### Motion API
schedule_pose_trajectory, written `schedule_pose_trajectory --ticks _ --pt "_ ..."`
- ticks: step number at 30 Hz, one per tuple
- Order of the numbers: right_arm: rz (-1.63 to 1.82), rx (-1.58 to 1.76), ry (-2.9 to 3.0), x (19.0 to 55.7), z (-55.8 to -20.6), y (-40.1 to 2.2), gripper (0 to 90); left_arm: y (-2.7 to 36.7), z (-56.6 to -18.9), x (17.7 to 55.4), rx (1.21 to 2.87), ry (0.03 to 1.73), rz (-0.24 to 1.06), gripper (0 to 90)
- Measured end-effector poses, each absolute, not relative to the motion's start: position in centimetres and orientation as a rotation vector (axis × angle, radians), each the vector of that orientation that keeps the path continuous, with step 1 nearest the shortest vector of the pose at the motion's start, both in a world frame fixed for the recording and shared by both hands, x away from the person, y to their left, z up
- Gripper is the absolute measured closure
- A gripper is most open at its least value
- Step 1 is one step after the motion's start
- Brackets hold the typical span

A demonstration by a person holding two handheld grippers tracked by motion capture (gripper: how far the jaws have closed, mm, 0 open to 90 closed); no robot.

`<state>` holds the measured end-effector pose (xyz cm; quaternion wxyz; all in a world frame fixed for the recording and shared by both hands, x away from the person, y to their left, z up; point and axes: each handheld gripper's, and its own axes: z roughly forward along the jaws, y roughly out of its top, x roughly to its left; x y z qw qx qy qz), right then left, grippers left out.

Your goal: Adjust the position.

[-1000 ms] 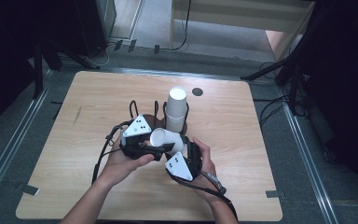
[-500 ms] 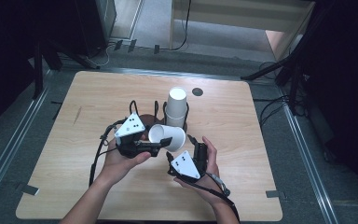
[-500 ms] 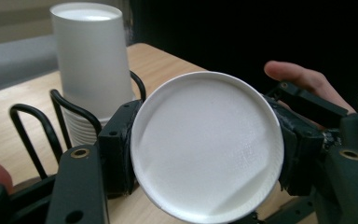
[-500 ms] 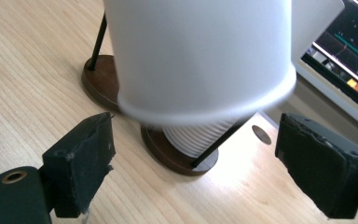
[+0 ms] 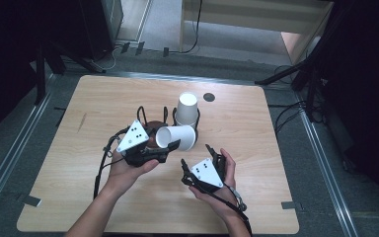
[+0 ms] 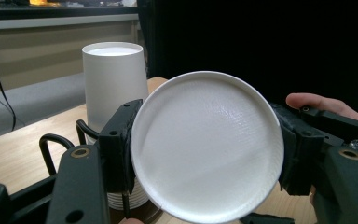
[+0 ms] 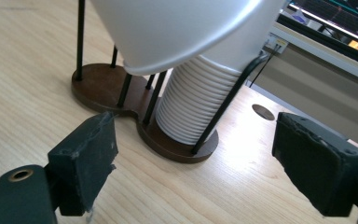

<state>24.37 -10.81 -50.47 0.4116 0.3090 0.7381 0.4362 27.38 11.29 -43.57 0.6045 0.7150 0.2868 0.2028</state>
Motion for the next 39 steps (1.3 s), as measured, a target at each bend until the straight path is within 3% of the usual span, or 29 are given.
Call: schedule_pose_trajectory --ticks 22,33,39 --pt "1.242 1.045 1.734 24.8 -49.5 -13.0 22.5 11.4 -43.6 27.7 1.565 0.664 0.502 35.7" --pt "1.371 1.281 1.71 24.3 -49.1 -13.2 10.9 11.4 -43.7 27.8 1.542 0.648 0.531 35.7" --pt "1.396 1.382 1.627 23.9 -48.5 -13.1 0.0 11.7 -43.6 27.8 1.524 0.652 0.521 35.5"
